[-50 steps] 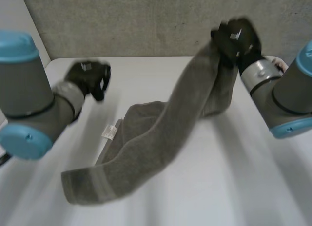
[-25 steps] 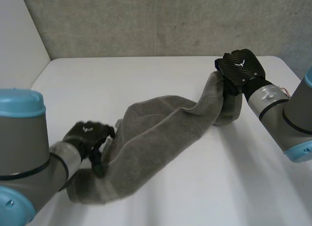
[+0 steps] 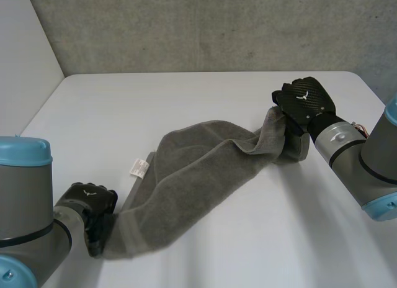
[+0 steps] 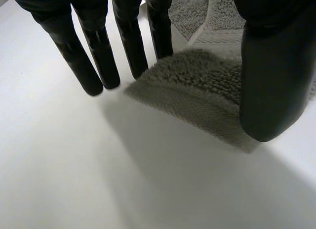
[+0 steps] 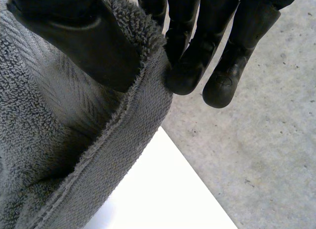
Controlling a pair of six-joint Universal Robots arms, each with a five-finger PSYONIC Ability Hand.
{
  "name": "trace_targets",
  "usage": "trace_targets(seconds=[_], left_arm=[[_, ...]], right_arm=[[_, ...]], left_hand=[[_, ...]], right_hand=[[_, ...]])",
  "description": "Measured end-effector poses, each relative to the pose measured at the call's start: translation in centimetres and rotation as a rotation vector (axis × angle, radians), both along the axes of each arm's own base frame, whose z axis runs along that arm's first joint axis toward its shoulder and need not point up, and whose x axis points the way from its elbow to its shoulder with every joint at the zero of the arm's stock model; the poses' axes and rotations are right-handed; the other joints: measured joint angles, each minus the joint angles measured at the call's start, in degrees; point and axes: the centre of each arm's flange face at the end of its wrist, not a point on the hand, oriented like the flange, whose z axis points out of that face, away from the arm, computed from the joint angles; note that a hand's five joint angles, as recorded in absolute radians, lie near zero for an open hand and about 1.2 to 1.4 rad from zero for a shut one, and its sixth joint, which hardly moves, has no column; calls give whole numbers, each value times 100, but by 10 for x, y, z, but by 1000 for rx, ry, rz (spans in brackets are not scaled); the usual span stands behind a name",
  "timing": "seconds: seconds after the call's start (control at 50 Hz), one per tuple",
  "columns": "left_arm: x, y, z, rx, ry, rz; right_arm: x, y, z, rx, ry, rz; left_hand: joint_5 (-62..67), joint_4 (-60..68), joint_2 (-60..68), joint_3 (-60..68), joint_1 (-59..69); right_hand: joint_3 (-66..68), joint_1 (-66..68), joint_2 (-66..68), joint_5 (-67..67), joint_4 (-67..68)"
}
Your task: Fold the towel.
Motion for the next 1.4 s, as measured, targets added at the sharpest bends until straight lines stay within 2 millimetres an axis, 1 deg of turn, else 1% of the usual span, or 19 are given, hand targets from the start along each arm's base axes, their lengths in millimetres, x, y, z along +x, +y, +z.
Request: trace_targets(seconds=[0.06, 0.12, 0.16, 0.22, 0.32, 0.42, 0.5, 0.56, 0.6, 0.62, 0.66, 0.74, 0.82, 0.94, 1.0, 1.1, 1.2, 1.36, 1.4], left_arm=[[1, -2, -1, 3, -3, 5], [1, -4, -2, 2, -2, 6], [1, -5, -2, -1, 0, 5], [-1, -8, -1, -11, 7, 2], [-8, -18, 3, -41, 23, -6], [-24, -50, 16, -126, 57, -13], [-42, -91, 39, -262, 108, -14], [-55, -122, 69, -411, 168, -12], [-65, -149, 108, -602, 247, -5], [-67, -155, 118, -649, 266, -3], [-71, -170, 159, -838, 345, 6], [-71, -175, 211, -1080, 451, 22], [-69, -170, 228, -1170, 503, 30], [-63, -162, 192, -1068, 491, 30], [-56, -157, 161, -970, 460, 29], [-33, -140, 92, -752, 371, 29], [-9, -123, 41, -588, 304, 36], [15, -106, 9, -462, 252, 47], [18, -103, 7, -450, 246, 47]], right_arm=[[0, 0, -1, 1, 2, 1], [0, 1, -1, -2, 7, 1], [0, 1, -1, -4, 11, 1], [0, 0, 0, -9, 16, 2], [1, -3, 4, -31, 14, 0], [6, -16, 22, -98, -10, -2], [12, -35, 46, -195, -47, -8], [16, -50, 71, -303, -104, -16], [17, -62, 99, -431, -193, -29], [17, -64, 104, -454, -212, -32], [16, -70, 128, -561, -311, -42], [11, -73, 149, -638, -440, -47], [7, -74, 151, -613, -498, -36], [1, -73, 125, -409, -426, 0], [-6, -70, 107, -272, -359, 14], [-29, -54, 67, -6, -220, 13], [-48, -34, 31, 142, -71, 4], [-71, -6, -8, 267, 145, -5], [-74, -1, -14, 299, 173, -3]], left_hand=[[1341, 1366, 1453, 1346, 1447], [3742, 3835, 3851, 3863, 3853], [4435, 4463, 4465, 4490, 4447], [5012, 5146, 5169, 5258, 4804], [5040, 5210, 5226, 5360, 4805], [5040, 5210, 5227, 5367, 4815], [5040, 5210, 5227, 5372, 4816], [5040, 5211, 5235, 5381, 4816], [5040, 5211, 5237, 5390, 4816], [5040, 5211, 5237, 5391, 4816], [5040, 5211, 5237, 5392, 4816], [5040, 5211, 5237, 5394, 4816], [5040, 5211, 5237, 5394, 4817], [5040, 5211, 5266, 5395, 4816], [5040, 5211, 5286, 5398, 4817], [5040, 5211, 5286, 5400, 4817], [5040, 5211, 5286, 5404, 4817], [5040, 5211, 5286, 5406, 4817], [5040, 5211, 5286, 5406, 4817]], right_hand=[[0, 0, 0, 0, 0], [0, 0, 0, 0, 0], [0, 0, 0, 0, 0], [0, 0, 0, 0, 0], [1, 0, 0, 0, 0], [13, 2, 0, 0, 0], [16, 11, 0, 0, 0], [16, 17, 0, 0, 0], [17, 18, 0, 0, 0], [17, 17, 0, 0, 0], [17, 17, 0, 0, 0], [17, 17, 0, 0, 0], [18, 17, 0, 0, 0], [25, 18, 5, 0, 0], [26, 18, 31, 0, 0], [26, 18, 31, 0, 0], [26, 18, 31, 0, 0], [-130, -67, -12, -76, -127], [-1005, -925, -876, -883, -985]])
